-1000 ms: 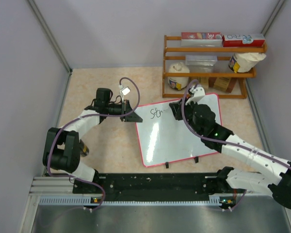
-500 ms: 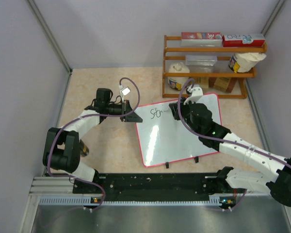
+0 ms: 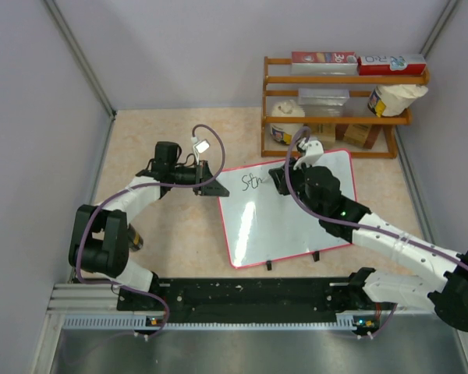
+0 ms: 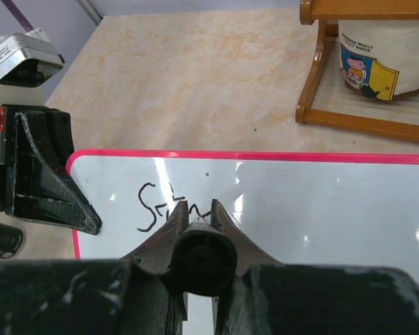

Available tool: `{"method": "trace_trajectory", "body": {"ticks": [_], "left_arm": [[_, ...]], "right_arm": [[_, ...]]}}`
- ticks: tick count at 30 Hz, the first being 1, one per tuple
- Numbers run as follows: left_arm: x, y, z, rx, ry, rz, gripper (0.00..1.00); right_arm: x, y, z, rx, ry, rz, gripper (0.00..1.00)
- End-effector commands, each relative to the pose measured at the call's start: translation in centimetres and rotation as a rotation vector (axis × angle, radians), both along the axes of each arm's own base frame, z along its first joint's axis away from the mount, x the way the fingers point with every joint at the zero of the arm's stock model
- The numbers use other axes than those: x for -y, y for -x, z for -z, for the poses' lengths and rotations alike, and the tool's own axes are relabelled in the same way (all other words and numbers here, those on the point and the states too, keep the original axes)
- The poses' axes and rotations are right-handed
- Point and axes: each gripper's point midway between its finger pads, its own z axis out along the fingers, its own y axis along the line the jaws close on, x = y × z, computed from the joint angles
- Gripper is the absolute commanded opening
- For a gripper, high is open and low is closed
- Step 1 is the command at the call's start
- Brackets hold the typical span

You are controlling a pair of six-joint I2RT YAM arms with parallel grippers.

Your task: Write a sentence on the whiteboard

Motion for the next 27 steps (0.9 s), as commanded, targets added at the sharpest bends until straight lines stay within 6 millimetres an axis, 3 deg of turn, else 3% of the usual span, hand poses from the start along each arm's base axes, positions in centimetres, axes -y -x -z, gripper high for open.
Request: {"method": "trace_trajectory", "body": {"ticks": [1,13,20,27], "left_arm": [[0.1,-0.2,2.9,0.093,-0.122,-0.020,0.00],[0.1,-0.3,2.9,0.092,-0.122,-0.020,0.00],[0.2,-0.3,2.9,0.091,-0.121,-0.019,0.00],[0.1,-0.2,3.0,0.093,-0.121,-0.018,0.00]], "right_arm": [[0.9,0.4,1.3,-0.027,0.026,0.005,0.00],[2.2,0.2,1.6,-0.022,0.060,0.061,0.00],[3.3,-0.4,0.5,0.000,0.039,0.135,0.00],[2.0,-1.1,-1.1,0.026,-0.002,0.112,0.00]]}}
